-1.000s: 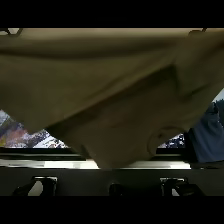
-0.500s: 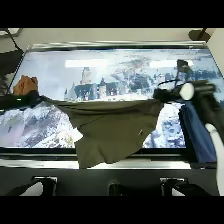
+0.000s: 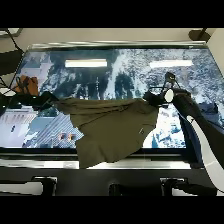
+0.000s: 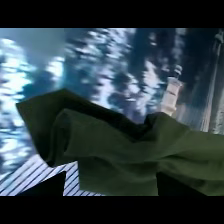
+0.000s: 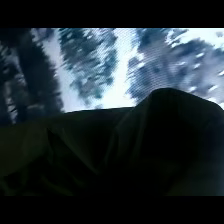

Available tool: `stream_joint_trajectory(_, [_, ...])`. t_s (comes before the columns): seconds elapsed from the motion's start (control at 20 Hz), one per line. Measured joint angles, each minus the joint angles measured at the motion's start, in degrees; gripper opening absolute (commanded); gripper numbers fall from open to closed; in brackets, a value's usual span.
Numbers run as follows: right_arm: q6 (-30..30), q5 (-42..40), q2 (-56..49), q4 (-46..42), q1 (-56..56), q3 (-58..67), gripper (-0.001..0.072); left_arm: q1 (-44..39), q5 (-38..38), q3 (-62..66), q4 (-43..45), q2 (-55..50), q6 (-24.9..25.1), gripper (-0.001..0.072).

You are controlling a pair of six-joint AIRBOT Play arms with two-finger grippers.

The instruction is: Fold the shirts.

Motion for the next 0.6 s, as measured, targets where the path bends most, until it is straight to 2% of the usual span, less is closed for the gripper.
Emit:
stream_joint_trajectory(0.15, [-1.9,3.6,-0.3,0.6,0.0,-0.1,0.0043,4.1,-8.6,1.1,2.5,1.5,-1.0,0.0610])
stream_joint_trajectory(0.3, [-3.2,6.2,-0.5,0.8,0.0,-0.1,0.0043,4.7,-12.4,-5.7,0.9,3.7,-0.5,0.0592])
stream_joint_trajectory(0.35, [-3.6,6.7,-0.5,0.8,0.0,-0.1,0.0043,4.2,-12.1,-8.9,-0.7,4.0,0.3,0.0471])
stream_joint_trajectory(0.4, [-3.8,7.2,-0.5,0.8,0.0,-0.1,0.0043,3.2,-11.5,-12.4,-3.2,4.3,1.2,0.0449])
stream_joint_trajectory(0.6, [-4.2,8.9,-0.5,1.0,0.0,-0.1,0.0044,-2.5,-4.8,-23.3,-13.4,3.9,4.5,0.0450])
